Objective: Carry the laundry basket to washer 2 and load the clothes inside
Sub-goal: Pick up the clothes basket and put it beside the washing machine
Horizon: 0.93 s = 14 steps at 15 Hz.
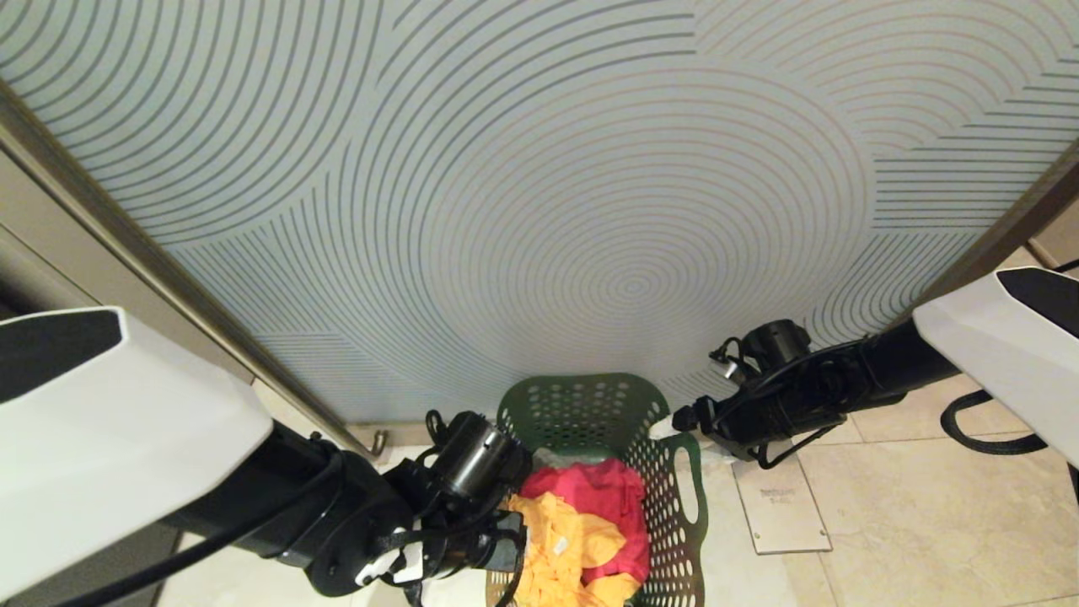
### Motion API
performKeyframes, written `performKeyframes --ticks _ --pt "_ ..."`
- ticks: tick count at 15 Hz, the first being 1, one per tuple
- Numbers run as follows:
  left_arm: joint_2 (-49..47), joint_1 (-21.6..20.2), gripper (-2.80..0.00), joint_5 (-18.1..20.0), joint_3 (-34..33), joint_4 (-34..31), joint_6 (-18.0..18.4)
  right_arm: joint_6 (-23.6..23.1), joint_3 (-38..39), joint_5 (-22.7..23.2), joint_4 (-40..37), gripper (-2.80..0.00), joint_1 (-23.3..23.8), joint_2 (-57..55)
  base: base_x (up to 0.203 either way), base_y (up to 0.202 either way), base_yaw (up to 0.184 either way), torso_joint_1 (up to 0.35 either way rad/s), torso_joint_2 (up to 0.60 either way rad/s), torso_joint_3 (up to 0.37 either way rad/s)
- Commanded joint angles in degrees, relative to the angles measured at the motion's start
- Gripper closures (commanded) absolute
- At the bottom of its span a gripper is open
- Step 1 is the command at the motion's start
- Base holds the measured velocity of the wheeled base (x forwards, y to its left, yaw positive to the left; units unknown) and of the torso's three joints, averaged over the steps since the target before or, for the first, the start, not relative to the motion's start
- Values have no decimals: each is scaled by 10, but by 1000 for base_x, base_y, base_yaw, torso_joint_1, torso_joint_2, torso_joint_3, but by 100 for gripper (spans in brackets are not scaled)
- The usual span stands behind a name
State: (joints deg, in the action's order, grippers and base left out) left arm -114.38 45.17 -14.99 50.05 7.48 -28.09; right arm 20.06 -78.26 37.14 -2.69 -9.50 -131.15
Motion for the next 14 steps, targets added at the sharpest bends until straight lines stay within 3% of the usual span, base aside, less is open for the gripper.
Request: performKeyframes --ticks 1,5,14 --pt "-37 2 -280 -6 0 24 -1 1 -5 1 0 -280 -3 -9 0 0 0 0 0 0" --pt "-83 2 -280 -34 15 84 -1 2 -7 2 0 -280 -14 -10 0 0 0 0 0 0" --pt "-156 0 -280 -80 84 90 -3 17 -33 3 0 -280 -41 -20 0 0 0 0 0 0"
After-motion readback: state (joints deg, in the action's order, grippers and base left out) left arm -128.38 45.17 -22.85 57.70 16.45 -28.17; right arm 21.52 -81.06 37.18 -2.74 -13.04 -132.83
